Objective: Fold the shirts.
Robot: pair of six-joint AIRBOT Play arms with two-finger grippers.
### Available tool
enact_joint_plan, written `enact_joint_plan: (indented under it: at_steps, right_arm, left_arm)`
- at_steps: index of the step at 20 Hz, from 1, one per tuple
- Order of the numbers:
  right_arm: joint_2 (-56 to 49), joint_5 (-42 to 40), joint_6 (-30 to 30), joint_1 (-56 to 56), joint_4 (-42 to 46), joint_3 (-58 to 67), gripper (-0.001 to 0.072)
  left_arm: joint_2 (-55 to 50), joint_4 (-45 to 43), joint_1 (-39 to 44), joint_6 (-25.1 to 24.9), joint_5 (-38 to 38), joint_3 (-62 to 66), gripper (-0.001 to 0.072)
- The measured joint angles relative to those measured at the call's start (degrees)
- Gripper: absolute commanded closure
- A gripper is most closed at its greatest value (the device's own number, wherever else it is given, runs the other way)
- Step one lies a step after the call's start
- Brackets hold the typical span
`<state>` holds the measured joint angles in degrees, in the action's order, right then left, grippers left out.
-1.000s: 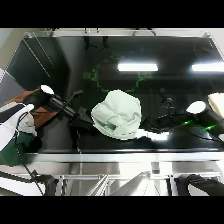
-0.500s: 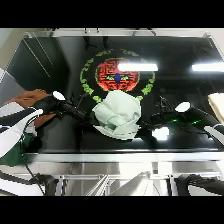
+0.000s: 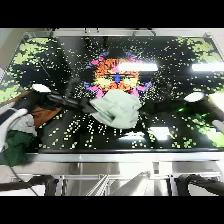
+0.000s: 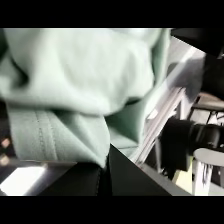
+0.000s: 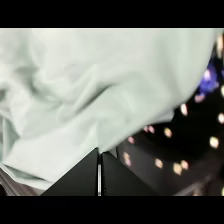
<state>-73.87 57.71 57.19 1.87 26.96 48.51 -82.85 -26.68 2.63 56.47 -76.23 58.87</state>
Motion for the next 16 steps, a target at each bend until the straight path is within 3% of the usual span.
enact_joint_plan:
  at_steps: [8, 13, 16]
  right_arm:
    - [22.9, 4.8, -0.3, -8.3, -7.9, 16.2, 0.0697]
    - [31.8, 4.4, -0.3, -9.0, -9.7, 24.5, 0.0696]
    - [33.3, 4.4, -0.3, -9.1, -9.9, 26.1, 0.0696]
  left_arm:
    - [21.7, 9.5, -10.1, 2.1, -4.7, 18.4, 0.0687]
    - [27.6, 10.6, -11.2, 4.3, -5.0, 32.8, 0.0687]
    - [27.8, 6.9, -11.3, 6.2, -5.4, 38.0, 0.0686]
